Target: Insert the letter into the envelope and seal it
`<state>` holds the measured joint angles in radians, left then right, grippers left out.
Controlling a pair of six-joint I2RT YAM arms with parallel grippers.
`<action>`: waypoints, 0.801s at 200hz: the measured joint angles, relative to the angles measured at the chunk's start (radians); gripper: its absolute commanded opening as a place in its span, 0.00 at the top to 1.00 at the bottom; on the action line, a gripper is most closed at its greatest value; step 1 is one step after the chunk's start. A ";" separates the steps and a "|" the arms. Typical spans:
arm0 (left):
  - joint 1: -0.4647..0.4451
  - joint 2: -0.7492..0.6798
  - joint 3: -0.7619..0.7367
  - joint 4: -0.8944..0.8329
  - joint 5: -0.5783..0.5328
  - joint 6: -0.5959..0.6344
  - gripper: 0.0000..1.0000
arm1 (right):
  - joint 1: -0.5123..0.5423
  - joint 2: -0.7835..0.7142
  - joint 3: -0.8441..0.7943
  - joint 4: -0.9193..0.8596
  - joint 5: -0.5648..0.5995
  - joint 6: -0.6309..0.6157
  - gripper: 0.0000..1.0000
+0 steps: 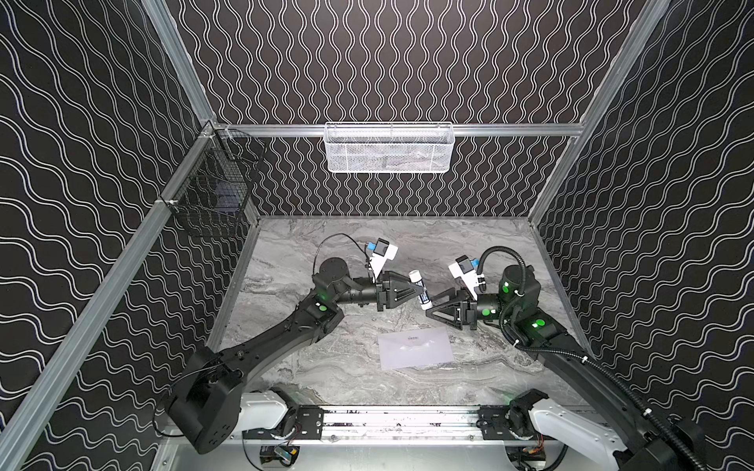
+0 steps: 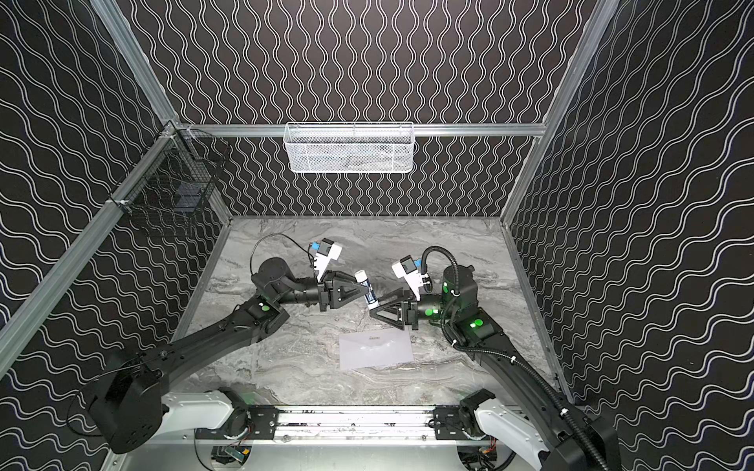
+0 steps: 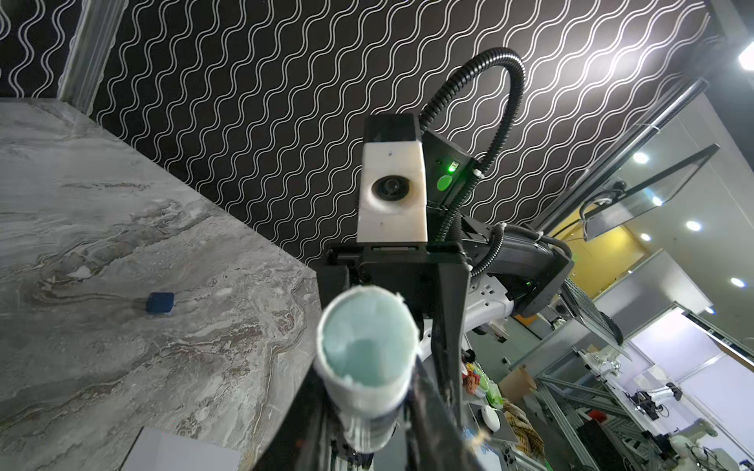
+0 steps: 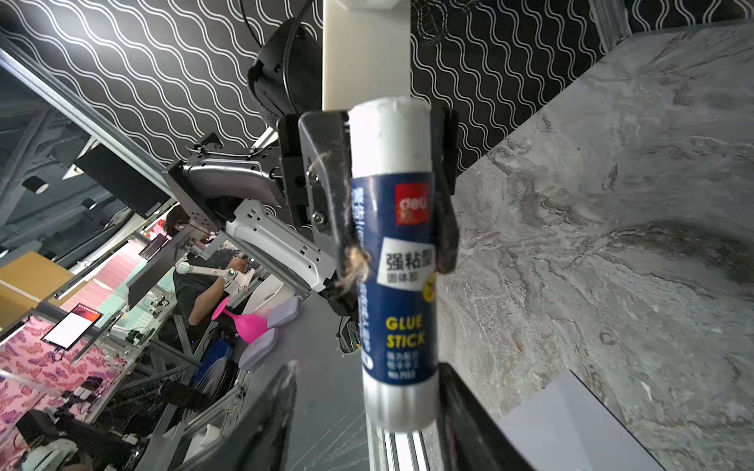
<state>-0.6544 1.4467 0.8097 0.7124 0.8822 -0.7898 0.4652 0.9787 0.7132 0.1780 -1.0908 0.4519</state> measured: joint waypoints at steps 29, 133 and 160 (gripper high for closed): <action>0.000 -0.004 0.000 0.011 0.000 -0.019 1.00 | 0.013 0.019 -0.002 0.013 -0.006 0.001 0.63; -0.018 -0.038 -0.013 0.016 -0.041 -0.010 1.00 | 0.045 0.010 0.018 -0.012 0.052 0.000 0.78; -0.030 -0.066 -0.022 -0.014 -0.095 0.027 1.00 | 0.078 -0.010 0.044 -0.087 0.147 -0.023 0.78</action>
<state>-0.6842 1.3811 0.7876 0.6987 0.7876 -0.7628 0.5434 0.9684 0.7574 0.0910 -0.9440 0.4294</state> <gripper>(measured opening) 0.282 0.262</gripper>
